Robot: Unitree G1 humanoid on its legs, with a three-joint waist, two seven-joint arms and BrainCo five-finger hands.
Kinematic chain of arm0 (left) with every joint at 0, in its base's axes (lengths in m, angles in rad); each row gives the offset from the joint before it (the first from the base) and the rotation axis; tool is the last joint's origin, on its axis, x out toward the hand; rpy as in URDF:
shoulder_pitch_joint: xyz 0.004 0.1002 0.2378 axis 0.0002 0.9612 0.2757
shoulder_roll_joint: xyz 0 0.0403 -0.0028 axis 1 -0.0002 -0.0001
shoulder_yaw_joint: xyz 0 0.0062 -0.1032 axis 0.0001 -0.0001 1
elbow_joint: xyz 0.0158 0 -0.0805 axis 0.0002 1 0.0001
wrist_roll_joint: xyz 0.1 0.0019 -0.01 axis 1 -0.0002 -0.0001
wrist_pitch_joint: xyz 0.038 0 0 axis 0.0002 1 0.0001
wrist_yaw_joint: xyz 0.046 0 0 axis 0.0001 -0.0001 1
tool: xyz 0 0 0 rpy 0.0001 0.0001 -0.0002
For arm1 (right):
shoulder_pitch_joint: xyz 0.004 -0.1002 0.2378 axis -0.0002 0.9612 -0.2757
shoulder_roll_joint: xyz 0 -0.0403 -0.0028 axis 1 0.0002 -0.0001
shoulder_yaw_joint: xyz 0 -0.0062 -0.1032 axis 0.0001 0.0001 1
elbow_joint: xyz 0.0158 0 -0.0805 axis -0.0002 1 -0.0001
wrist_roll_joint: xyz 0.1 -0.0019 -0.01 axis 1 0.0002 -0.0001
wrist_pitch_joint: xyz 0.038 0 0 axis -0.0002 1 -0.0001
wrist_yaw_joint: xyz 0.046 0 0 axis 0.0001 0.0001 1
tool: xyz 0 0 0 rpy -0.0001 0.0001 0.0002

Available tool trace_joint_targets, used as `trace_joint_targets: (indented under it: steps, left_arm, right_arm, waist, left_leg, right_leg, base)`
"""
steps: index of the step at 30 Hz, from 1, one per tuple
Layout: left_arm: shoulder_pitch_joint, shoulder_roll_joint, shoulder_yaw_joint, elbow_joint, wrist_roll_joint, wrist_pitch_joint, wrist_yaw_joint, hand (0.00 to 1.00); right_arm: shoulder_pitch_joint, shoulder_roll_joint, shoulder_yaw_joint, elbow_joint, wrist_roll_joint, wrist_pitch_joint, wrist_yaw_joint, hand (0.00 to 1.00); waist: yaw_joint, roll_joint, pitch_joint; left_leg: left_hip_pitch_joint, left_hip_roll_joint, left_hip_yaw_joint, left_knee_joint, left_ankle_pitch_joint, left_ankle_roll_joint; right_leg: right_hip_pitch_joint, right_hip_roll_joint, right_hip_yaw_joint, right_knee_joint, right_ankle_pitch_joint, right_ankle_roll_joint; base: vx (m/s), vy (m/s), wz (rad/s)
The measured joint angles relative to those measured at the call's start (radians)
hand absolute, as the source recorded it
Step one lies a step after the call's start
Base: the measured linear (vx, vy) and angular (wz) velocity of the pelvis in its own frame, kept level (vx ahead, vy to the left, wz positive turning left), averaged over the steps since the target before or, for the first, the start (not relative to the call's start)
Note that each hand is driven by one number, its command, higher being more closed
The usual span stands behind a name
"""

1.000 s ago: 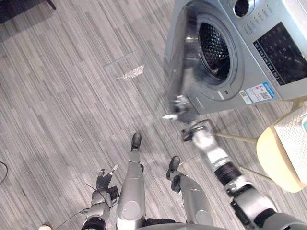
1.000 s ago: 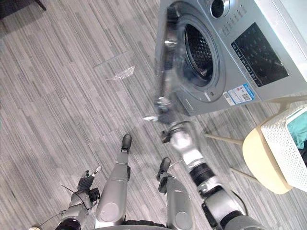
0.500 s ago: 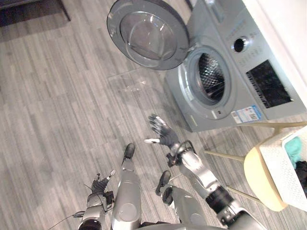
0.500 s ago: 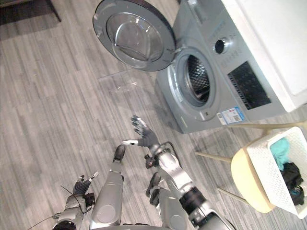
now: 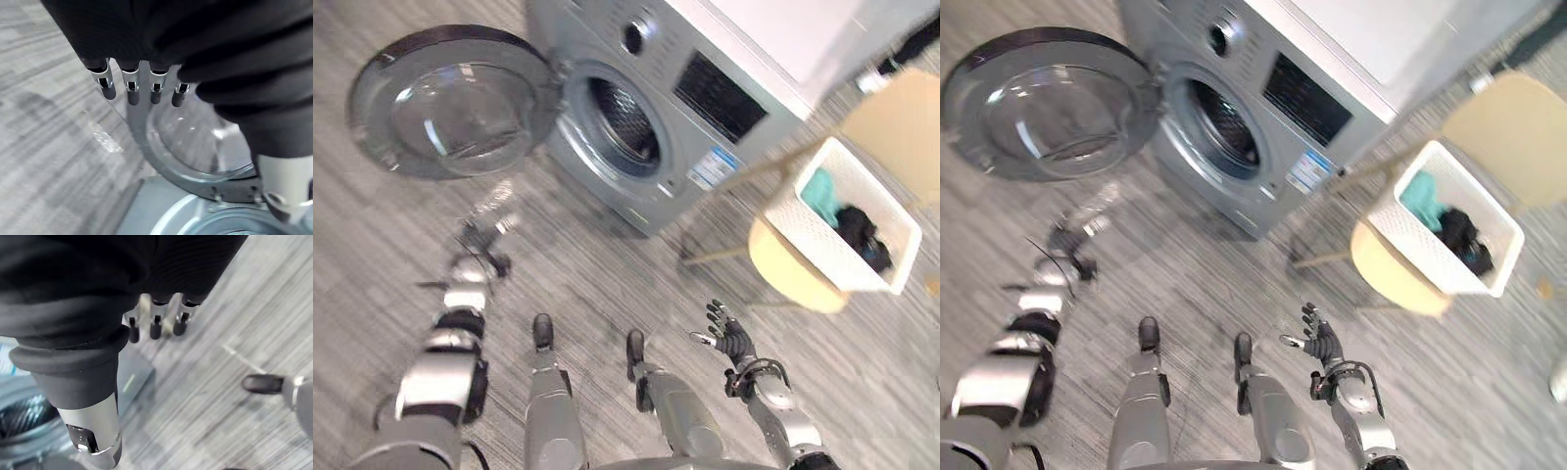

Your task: Pick up the laundry basket with both hands and put the clothes into the washing machine.

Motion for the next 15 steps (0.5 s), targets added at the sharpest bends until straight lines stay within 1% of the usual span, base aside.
trace_joint_targets:
  steps: [1, 2, 3, 4, 5, 6, 7, 8, 9, 11, 12, 13, 15]
  left_arm:
    - [-0.059, 0.006, 0.005, 0.000, -0.062, -0.009, -0.018, 0.00]
    - [-0.078, 0.007, 0.010, -0.001, -0.089, -0.012, -0.023, 0.00]
    - [-0.111, 0.004, 0.033, -0.002, -0.137, -0.012, -0.034, 0.00]
    - [-0.130, -0.001, 0.052, -0.003, -0.225, -0.012, -0.034, 0.00]
    - [-0.136, -0.005, 0.064, -0.006, -0.287, -0.012, -0.033, 0.00]
    - [-0.147, -0.018, 0.082, -0.010, -0.380, -0.012, -0.032, 0.00]
    - [-0.148, -0.039, 0.081, -0.025, -0.439, -0.010, -0.031, 0.00]
    - [-0.148, -0.071, 0.097, -0.033, -0.502, -0.008, -0.013, 0.00]
    - [-0.148, -0.081, 0.117, -0.033, -0.535, -0.005, 0.003, 0.00]
    - [-0.148, -0.082, 0.150, -0.048, -0.588, 0.007, 0.033, 0.00]
    - [-0.148, -0.082, 0.163, -0.050, -0.595, 0.007, 0.037, 0.00]
    - [-0.149, -0.081, 0.184, -0.072, -0.611, 0.007, 0.047, 0.00]
    - [-0.149, -0.075, 0.212, -0.107, -0.627, 0.005, 0.057, 0.00]
  right_arm:
    - [0.035, 0.005, -0.003, -0.051, 0.013, 0.001, 0.000, 0.00]
    - [0.048, 0.011, -0.003, -0.074, 0.013, 0.001, 0.000, 0.00]
    - [0.068, 0.028, -0.004, -0.124, 0.014, 0.000, -0.001, 0.00]
    - [0.084, 0.045, -0.003, -0.164, 0.015, -0.002, -0.002, 0.00]
    - [0.087, 0.052, -0.002, -0.177, 0.019, -0.003, -0.002, 0.00]
    - [0.094, 0.063, -0.002, -0.201, 0.029, -0.003, -0.007, 0.00]
    - [0.105, 0.068, -0.003, -0.222, 0.042, -0.004, -0.017, 0.00]
    - [0.111, 0.069, -0.002, -0.242, 0.043, -0.004, -0.024, 0.00]
    - [0.112, 0.069, -0.003, -0.255, 0.043, -0.005, -0.026, 0.00]
    - [0.116, 0.071, -0.005, -0.289, 0.044, -0.011, -0.042, 0.00]
    - [0.116, 0.074, -0.006, -0.291, 0.046, -0.013, -0.046, 0.00]
    - [0.116, 0.080, -0.007, -0.292, 0.053, -0.019, -0.051, 0.00]
    - [0.123, 0.080, -0.007, -0.293, 0.055, -0.023, -0.052, 0.00]
  waist:
    - [0.001, -0.006, 0.014]
    - [0.001, -0.008, 0.021]
    - [0.000, -0.013, 0.035]
    - [0.000, -0.015, 0.038]
    - [0.001, -0.016, 0.043]
    - [0.001, -0.015, 0.048]
    - [0.006, -0.012, 0.055]
    - [0.012, -0.012, 0.070]
    - [0.009, -0.012, 0.074]
    - [0.014, -0.014, 0.083]
    - [0.018, -0.015, 0.083]
    - [0.030, -0.015, 0.098]
    - [0.043, -0.014, 0.109]
  left_leg:
    - [-0.038, 0.021, 0.007, 0.050, -0.024, -0.001]
    - [-0.055, 0.035, 0.013, 0.071, -0.034, -0.002]
    - [-0.089, 0.053, 0.017, 0.114, -0.059, -0.005]
    - [-0.130, 0.071, 0.021, 0.154, -0.081, -0.007]
    - [-0.147, 0.081, 0.022, 0.170, -0.090, -0.009]
    - [-0.182, 0.090, 0.020, 0.196, -0.103, -0.006]
    - [-0.202, 0.097, 0.018, 0.210, -0.109, -0.005]
    - [-0.214, 0.100, 0.012, 0.224, -0.112, -0.004]
    - [-0.228, 0.100, 0.009, 0.231, -0.115, -0.004]
    - [-0.260, 0.101, 0.000, 0.239, -0.119, 0.000]
    - [-0.267, 0.101, -0.003, 0.240, -0.119, 0.000]
    - [-0.270, 0.102, -0.004, 0.244, -0.119, -0.001]
    - [-0.278, 0.103, -0.014, 0.255, -0.127, -0.003]
  right_leg:
    - [-0.021, 0.011, 0.011, -0.007, 0.008, 0.005]
    - [-0.031, 0.017, 0.016, -0.007, 0.010, 0.008]
    - [-0.052, 0.023, 0.013, -0.010, 0.016, 0.016]
    - [-0.078, 0.021, -0.014, -0.016, 0.022, 0.024]
    - [-0.088, 0.020, -0.025, -0.019, 0.027, 0.031]
    - [-0.110, 0.021, -0.040, -0.021, 0.040, 0.031]
    - [-0.120, 0.023, -0.047, -0.021, 0.045, 0.024]
    - [-0.123, 0.024, -0.060, -0.020, 0.045, 0.024]
    - [-0.129, 0.024, -0.066, -0.020, 0.045, 0.024]
    - [-0.155, 0.025, -0.072, -0.017, 0.045, 0.023]
    - [-0.162, 0.025, -0.076, -0.016, 0.047, 0.020]
    - [-0.162, 0.025, -0.079, -0.016, 0.048, 0.019]
    - [-0.161, 0.026, -0.088, -0.016, 0.048, 0.019]
  base:
    - [-0.08, -0.014, -0.51]
    - [-0.07, -0.017, -0.53]
    - [-0.07, -0.015, -0.53]
    - [-0.05, -0.003, -0.52]
    - [-0.03, 0.013, -0.42]
    - [0.01, 0.009, -0.20]
    - [0.05, -0.006, -0.08]
    - [0.07, -0.013, 0.08]
    - [0.07, -0.008, 0.10]
    - [0.06, -0.008, 0.04]
    - [0.07, -0.020, 0.00]
    - [0.06, -0.016, 0.00]
    - [0.08, -0.013, 0.04]
